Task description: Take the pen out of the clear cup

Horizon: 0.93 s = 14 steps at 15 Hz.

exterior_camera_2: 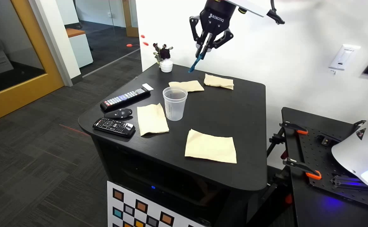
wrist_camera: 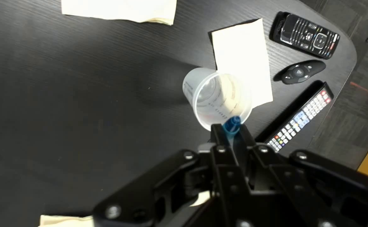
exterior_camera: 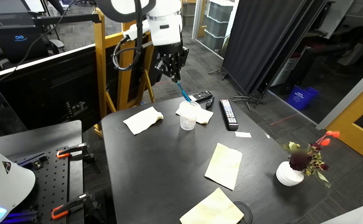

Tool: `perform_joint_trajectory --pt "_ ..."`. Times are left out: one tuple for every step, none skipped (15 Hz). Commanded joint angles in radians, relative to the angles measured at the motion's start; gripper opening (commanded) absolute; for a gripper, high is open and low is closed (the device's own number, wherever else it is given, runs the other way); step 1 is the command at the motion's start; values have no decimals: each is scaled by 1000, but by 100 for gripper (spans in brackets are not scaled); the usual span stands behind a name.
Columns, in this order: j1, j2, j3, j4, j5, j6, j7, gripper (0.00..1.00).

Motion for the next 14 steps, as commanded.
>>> perform_joint_trajectory --pt "-60 -70 12 -101 -63 22 83 3" --pt "-77 -73 13 -115 -88 20 114 3" --pt "-95 -67 13 -126 -118 20 156 3" --pt "-108 -63 11 -137 -133 18 179 3" --pt "-123 -51 12 -140 -167 17 231 3" --pt "-134 -39 10 -143 -187 14 264 3" --pt "-145 -26 9 -142 -211 11 308 3" --pt "-154 -14 8 -142 -232 9 349 3" --pt "-161 0 5 -139 -253 5 389 3" --pt "-168 17 2 -133 -280 2 440 3" --pt "-171 36 -3 -126 -297 -2 474 3" --pt "-172 54 -8 -118 -314 -7 510 3" --pt "-172 72 -13 -113 -330 -8 546 3" --pt "-171 94 -19 -105 -349 -10 585 3"
